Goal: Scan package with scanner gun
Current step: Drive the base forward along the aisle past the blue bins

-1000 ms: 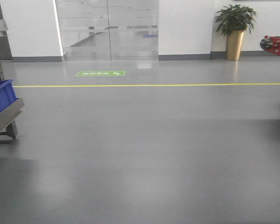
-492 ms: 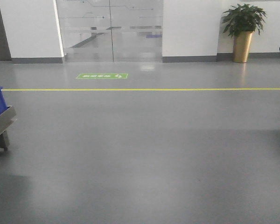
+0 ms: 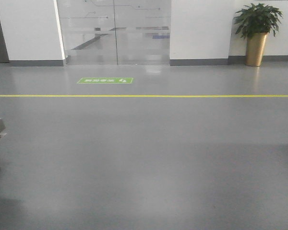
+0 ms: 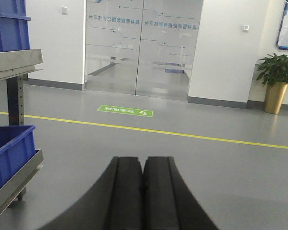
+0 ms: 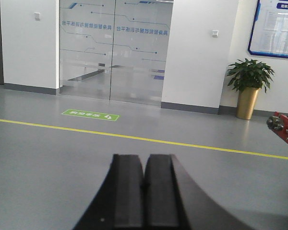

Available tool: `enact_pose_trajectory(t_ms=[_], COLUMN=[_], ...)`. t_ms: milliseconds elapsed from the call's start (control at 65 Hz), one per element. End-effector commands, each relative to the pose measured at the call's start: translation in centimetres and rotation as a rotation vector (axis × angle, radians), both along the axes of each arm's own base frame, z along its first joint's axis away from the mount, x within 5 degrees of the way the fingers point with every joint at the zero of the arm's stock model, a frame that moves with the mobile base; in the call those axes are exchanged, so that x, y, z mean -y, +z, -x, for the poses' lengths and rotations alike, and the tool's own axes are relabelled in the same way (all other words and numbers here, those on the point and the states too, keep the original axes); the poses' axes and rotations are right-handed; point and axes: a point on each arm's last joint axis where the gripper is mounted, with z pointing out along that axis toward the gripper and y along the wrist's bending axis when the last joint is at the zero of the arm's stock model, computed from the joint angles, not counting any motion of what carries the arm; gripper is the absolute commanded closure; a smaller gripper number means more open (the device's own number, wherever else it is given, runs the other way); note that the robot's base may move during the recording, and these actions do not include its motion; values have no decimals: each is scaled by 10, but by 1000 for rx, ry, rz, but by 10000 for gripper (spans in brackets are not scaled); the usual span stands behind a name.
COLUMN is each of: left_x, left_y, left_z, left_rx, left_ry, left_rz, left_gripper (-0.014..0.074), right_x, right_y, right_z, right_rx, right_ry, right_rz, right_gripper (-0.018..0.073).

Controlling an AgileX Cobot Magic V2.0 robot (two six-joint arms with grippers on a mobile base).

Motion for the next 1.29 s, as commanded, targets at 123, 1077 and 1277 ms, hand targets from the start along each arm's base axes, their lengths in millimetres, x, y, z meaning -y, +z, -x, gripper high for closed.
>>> enact_pose_trajectory(t_ms=[123, 1077, 1277], left_x=[0, 0, 0], left_y=[3, 3, 3], left_z=[1, 1, 1], left_rx=[22, 22, 22], left_ry=[-4, -4, -4], left_rz=[-2, -2, -2], left_gripper=[707, 707, 707], right_x=[0, 0, 0], right_y=[2, 2, 2], right_z=[1, 1, 1], right_rx=[24, 24, 24], right_ry=[-4, -4, -4], right_rz=[6, 6, 6], right_gripper=[721, 721, 721])
